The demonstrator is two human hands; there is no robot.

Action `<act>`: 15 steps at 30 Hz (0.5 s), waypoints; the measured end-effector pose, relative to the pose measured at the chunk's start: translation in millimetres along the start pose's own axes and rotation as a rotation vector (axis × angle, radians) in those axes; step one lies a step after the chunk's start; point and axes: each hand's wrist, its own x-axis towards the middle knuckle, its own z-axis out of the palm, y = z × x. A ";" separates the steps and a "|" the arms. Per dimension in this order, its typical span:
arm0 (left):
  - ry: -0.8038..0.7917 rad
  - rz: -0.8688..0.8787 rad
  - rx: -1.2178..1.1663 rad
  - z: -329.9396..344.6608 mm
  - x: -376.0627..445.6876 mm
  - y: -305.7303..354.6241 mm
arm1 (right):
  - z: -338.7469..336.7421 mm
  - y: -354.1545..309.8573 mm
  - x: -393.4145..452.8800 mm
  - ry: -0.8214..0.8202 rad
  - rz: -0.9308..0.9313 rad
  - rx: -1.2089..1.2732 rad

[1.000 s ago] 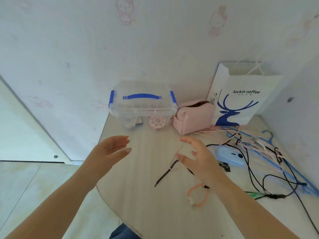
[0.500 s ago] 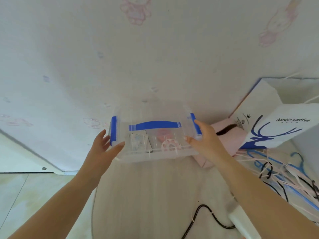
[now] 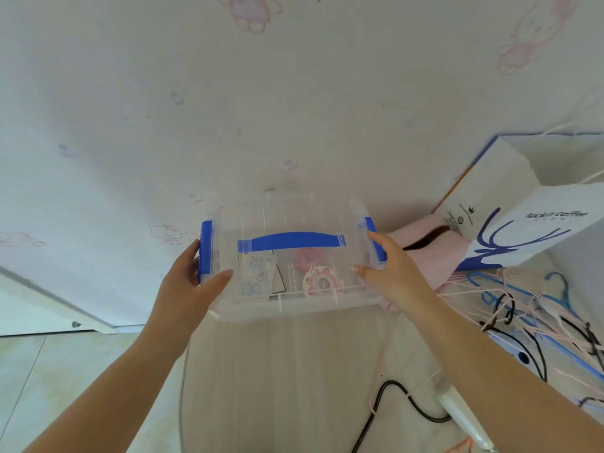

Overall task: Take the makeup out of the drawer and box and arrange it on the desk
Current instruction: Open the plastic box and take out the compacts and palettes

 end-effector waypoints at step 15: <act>-0.273 0.255 0.007 24.7 -86.3 56.2 | -68.1 32.7 -156.8 0.397 0.116 0.373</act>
